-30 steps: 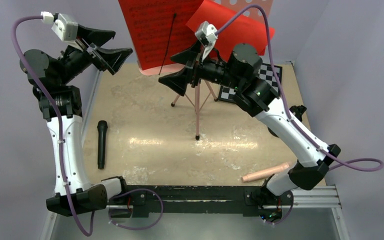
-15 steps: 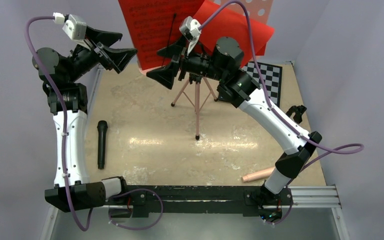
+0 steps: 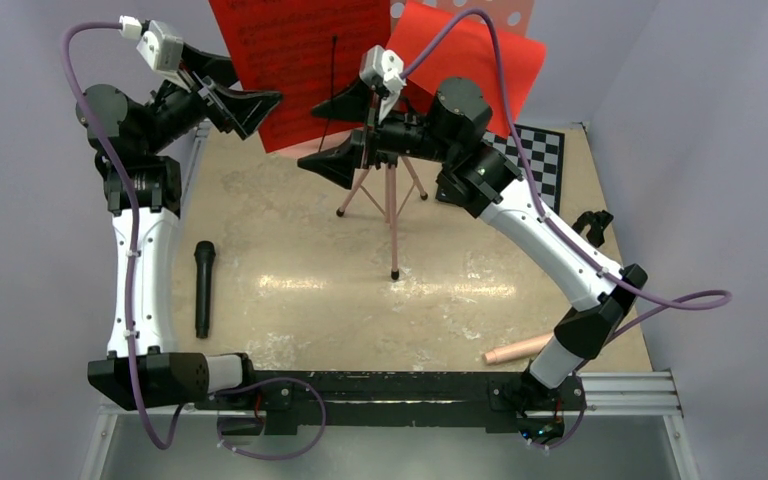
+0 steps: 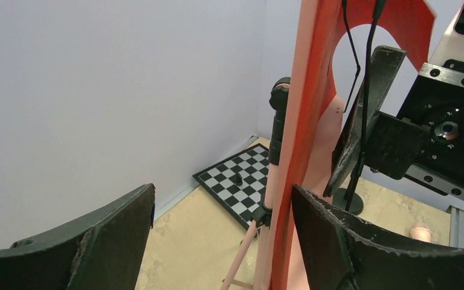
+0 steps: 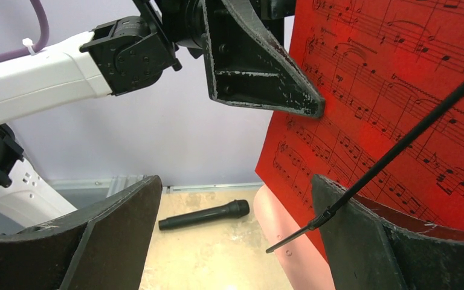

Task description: Pack up the instrument practice props

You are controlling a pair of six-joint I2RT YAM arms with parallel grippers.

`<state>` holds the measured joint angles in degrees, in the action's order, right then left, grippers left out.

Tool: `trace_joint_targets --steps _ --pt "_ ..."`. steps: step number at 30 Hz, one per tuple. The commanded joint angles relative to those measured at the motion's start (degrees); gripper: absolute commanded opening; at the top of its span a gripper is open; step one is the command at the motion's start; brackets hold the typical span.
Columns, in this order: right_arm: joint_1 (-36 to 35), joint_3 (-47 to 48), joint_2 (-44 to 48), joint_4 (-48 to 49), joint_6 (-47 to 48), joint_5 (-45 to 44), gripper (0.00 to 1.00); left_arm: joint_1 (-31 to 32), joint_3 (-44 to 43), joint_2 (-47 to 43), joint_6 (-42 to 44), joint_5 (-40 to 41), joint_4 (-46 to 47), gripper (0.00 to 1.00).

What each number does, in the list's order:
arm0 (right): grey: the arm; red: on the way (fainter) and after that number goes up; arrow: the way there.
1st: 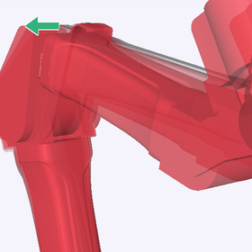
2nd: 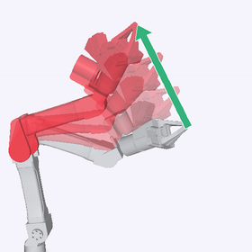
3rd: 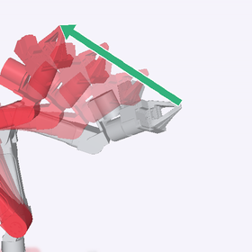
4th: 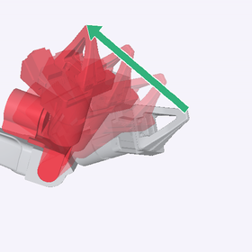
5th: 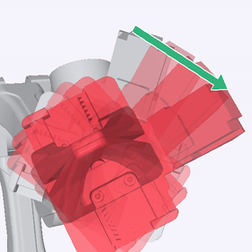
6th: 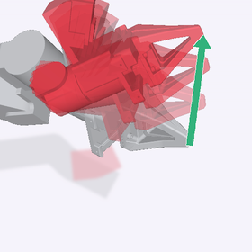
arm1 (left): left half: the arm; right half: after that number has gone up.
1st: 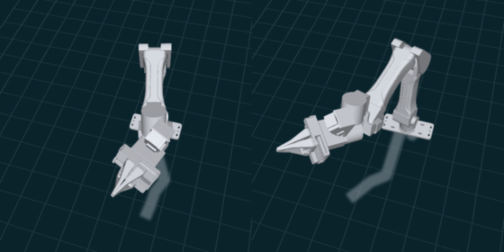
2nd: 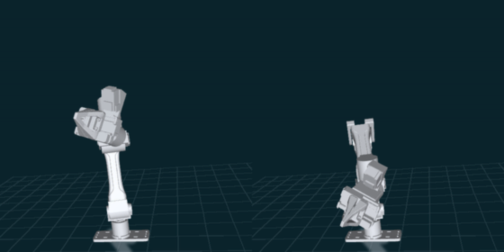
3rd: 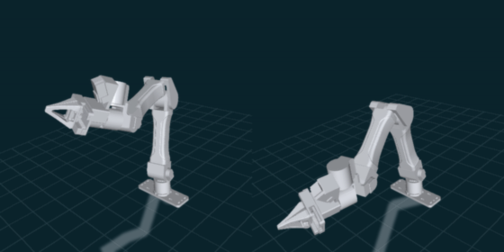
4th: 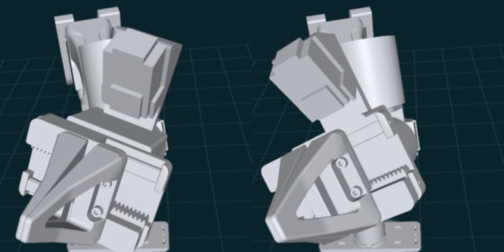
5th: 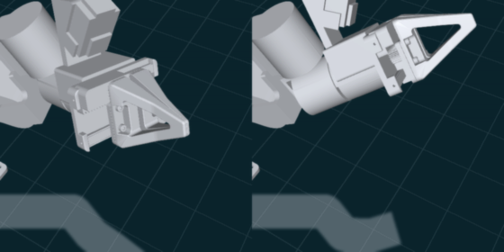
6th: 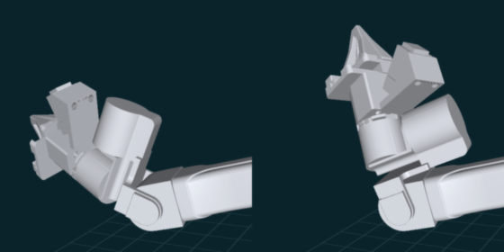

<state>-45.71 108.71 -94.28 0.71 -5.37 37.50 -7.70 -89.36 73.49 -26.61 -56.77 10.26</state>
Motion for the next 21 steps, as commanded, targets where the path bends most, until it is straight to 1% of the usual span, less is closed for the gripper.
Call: trace_joint_targets --steps 1,6,10,12,14,16,21 --pt "-0.6 -0.62 3.96 3.98 1.69 2.18 0.97 0.58 -3.59 0.58 -0.12 0.97 2.1 0.86" --pt "-0.52 -1.04 4.2 4.16 1.59 1.28 0.97 0.63 -3.8 -0.49 1.3 3.0 0.67 0.8" --pt "-0.52 -1.27 4.5 4.21 1.54 0.83 0.97 0.52 -3.8 -2.63 4.18 3.76 -2.56 0.77" --pt "-0.52 -1.53 4.6 4.17 1.43 0.49 0.97 0.31 -3.28 -3.79 5.94 4.35 -4.67 0.72" --pt "-0.52 -1.77 4.75 4.13 1.19 0.3 0.97 -0.12 -2.82 -4.68 7.0 4.24 -5.99 0.62" --pt "-0.52 -1.98 4.83 4.25 1.1 0.3 0.97 -0.92 -2.09 -5.74 7.32 4.24 -7.02 0.57" --pt "-0.52 -2.09 5.0 4.21 1.19 -0.23 0.97 -3.86 -0.6 -7.94 6.37 3.67 -8.22 0.54"
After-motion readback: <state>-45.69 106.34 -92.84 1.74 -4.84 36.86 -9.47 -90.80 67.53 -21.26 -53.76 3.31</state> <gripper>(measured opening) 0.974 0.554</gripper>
